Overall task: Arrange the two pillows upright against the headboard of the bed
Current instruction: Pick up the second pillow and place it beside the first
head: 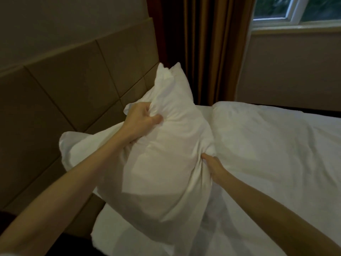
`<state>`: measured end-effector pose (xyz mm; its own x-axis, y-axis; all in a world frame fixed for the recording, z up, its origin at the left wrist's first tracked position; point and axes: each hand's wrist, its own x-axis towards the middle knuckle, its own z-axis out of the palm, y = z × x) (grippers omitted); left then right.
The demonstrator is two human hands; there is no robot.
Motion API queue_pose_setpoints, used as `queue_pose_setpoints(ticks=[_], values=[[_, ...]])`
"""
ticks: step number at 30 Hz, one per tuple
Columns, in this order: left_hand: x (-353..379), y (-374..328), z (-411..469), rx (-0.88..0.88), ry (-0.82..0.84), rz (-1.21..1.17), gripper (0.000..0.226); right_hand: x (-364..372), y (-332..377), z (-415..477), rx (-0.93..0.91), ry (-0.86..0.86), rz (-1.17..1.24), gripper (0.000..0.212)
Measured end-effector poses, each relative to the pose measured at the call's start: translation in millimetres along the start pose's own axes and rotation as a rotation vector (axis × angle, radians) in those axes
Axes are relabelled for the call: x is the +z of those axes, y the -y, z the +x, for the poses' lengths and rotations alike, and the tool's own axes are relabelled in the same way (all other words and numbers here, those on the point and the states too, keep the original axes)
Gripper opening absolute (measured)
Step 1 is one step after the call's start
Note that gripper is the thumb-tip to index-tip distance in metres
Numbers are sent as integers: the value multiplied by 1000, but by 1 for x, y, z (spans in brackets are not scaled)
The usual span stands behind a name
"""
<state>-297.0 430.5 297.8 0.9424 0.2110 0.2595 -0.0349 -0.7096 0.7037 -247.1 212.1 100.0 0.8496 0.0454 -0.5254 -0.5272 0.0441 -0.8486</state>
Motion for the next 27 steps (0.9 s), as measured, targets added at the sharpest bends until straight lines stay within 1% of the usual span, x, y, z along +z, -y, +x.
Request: queue_pose_setpoints(ticks=[1,2,4,8,10,13,14,16,17,19,21,22,23,25,27], values=[[-3,7,1,6,15,20,20,9,-4,-1,23,24,-14,60],[-19,27,5,-12,13,38,19,38,-7,6,43,65,-33,63],[-33,42,5,-20,31,49,16,66,-15,10,66,66,-57,64],[-91,112,7,-121,-11,136,14,167,-40,25,184,198,-40,67],[-112,143,2,-173,-12,175,14,205,-53,30,244,246,-56,69],[-137,192,-8,-243,-27,263,10,250,-70,36,304,302,-142,65],[-142,207,-12,-256,-28,326,13,258,-73,35,317,319,-195,63],[-148,243,-24,-261,-3,492,27,275,-82,34,335,368,-350,59],[-147,261,-32,-252,25,571,31,282,-86,33,330,402,-432,58],[-137,290,-53,-227,113,677,28,292,-90,32,284,470,-552,57],[-119,312,-78,-197,183,763,22,300,-87,34,229,500,-589,61],[-109,321,-91,-196,187,817,23,305,-84,36,202,500,-597,64],[-101,326,-103,-218,176,864,28,308,-79,37,164,491,-624,66],[-88,336,-128,-318,131,895,43,314,-68,39,43,488,-739,62],[-81,340,-147,-354,39,888,52,320,-55,40,-109,511,-833,59]])
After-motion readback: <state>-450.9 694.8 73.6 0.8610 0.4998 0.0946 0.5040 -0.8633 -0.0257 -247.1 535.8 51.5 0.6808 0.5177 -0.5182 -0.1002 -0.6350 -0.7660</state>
